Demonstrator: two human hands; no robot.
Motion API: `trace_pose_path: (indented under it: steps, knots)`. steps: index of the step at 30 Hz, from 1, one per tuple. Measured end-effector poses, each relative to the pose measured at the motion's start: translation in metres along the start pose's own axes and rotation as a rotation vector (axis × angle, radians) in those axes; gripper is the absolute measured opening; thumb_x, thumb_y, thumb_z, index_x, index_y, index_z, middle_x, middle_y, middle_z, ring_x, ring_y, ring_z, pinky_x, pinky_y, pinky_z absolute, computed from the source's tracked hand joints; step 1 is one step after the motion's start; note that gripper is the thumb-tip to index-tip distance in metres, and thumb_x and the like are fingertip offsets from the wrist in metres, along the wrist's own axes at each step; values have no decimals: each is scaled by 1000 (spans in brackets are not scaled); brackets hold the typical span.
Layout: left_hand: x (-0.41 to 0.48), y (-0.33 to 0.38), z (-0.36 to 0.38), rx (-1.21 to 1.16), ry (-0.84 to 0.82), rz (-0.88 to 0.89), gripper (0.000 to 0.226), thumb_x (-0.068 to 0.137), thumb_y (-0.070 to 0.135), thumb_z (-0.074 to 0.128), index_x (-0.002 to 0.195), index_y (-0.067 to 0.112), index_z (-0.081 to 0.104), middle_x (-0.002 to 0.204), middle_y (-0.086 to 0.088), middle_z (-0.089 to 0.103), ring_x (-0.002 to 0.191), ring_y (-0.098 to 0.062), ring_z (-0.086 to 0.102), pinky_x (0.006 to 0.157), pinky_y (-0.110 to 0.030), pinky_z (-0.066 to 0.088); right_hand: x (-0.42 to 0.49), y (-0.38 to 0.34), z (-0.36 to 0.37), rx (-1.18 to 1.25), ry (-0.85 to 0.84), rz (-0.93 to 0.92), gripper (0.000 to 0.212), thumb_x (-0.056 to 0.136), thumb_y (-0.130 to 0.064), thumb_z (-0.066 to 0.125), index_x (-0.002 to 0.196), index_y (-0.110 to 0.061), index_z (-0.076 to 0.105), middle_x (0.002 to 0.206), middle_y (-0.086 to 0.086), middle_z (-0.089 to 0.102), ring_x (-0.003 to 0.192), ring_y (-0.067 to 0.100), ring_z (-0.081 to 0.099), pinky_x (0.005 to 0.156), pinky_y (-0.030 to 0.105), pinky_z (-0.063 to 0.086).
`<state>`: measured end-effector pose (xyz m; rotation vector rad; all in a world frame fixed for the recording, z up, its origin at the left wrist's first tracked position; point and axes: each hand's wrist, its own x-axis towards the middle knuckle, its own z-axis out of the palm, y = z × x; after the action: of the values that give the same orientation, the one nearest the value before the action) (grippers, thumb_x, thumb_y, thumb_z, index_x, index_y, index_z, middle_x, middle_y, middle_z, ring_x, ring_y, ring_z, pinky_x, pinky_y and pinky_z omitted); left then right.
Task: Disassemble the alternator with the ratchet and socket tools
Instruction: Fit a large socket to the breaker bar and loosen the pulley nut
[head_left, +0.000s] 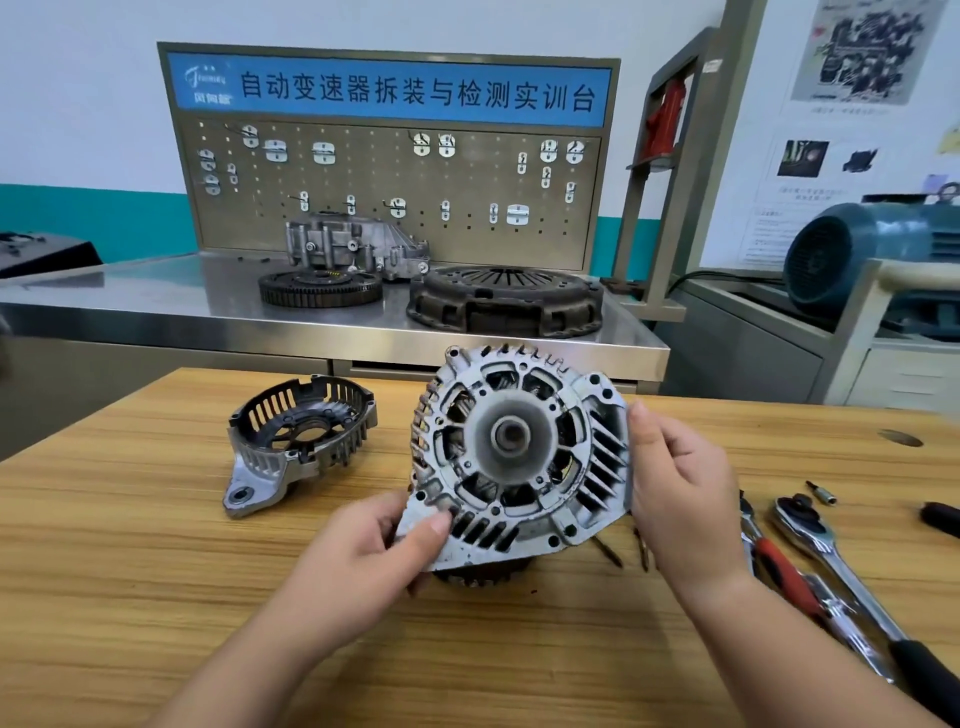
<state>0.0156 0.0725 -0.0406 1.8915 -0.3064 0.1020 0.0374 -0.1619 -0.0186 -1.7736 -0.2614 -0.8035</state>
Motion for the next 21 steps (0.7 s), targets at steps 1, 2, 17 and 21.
trace_pose_path:
  steps: [1, 2, 17, 21]
  knots:
    - [-1, 2, 0, 13, -56, -8, 37, 76, 54, 60, 75, 17, 60, 56, 2, 63, 49, -5, 53, 47, -14, 36, -1, -1, -3, -16, -1, -34, 63, 93, -53, 43, 65, 3, 51, 54, 17, 49, 55, 37, 47, 52, 51, 41]
    - [-2, 3, 1, 22, -103, -13, 28, 78, 46, 61, 78, 18, 61, 58, 4, 65, 49, -1, 54, 47, -11, 37, -3, -2, -7, -32, -1, -56, 64, 94, -54, 45, 64, 2, 50, 52, 14, 46, 53, 34, 45, 52, 49, 39]
    - [-13, -1, 15, 248, -49, 4, 11, 84, 19, 71, 82, 24, 61, 69, 28, 67, 67, 12, 61, 62, -7, 42, -19, 15, -33, -256, -163, -73, 58, 90, -60, 47, 63, -9, 51, 54, 6, 55, 53, 18, 51, 50, 31, 37]
    - [-15, -2, 15, 394, 20, 40, 26, 77, 29, 76, 63, 24, 56, 56, 26, 59, 54, 8, 52, 51, -13, 35, -21, 17, -45, -293, -279, -34, 39, 83, -51, 48, 66, -17, 54, 59, 1, 59, 60, 11, 54, 53, 23, 39]
